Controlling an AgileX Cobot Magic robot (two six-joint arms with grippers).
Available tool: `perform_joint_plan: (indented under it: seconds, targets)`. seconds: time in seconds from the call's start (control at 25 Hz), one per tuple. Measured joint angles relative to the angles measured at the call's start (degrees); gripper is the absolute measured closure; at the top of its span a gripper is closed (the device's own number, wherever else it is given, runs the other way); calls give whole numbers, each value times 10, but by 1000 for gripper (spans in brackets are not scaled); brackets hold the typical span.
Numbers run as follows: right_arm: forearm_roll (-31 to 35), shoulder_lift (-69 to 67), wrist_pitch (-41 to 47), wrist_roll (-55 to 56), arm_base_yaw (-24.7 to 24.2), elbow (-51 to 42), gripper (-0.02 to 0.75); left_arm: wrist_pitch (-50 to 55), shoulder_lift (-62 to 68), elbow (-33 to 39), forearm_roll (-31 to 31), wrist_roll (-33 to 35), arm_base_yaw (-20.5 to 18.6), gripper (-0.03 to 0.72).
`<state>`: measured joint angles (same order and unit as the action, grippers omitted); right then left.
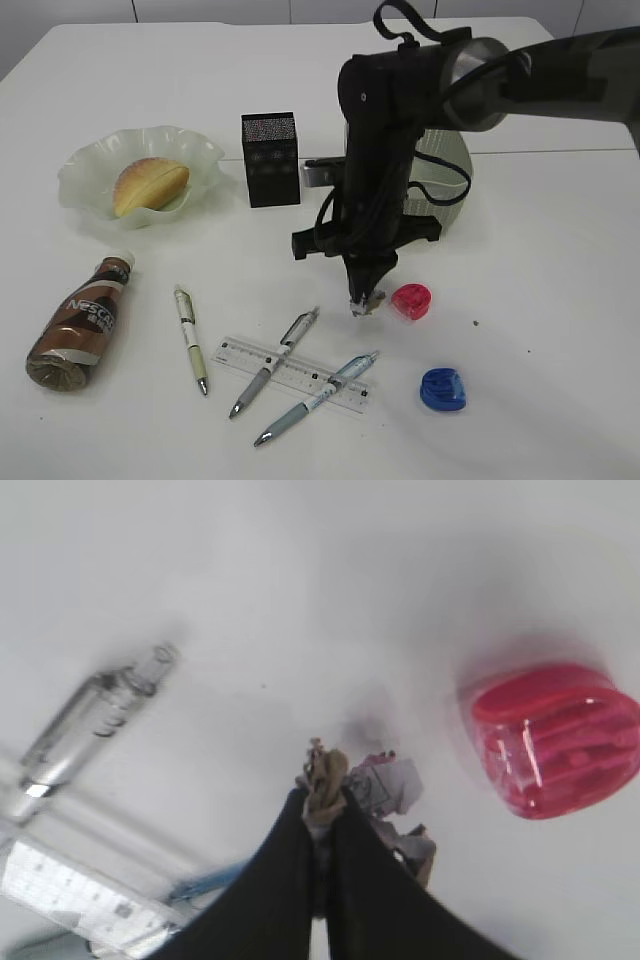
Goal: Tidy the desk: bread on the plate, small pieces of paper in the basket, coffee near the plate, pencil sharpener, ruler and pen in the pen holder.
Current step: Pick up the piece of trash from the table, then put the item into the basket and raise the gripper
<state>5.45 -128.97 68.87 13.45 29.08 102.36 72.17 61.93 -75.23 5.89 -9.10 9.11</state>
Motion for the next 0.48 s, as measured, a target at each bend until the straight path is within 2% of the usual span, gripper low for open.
perform_joint_plan:
  seconds: [0.48]
  targets:
    - [-15,0,12,-6,-10,186,750,0,0,0,0,0,0,255]
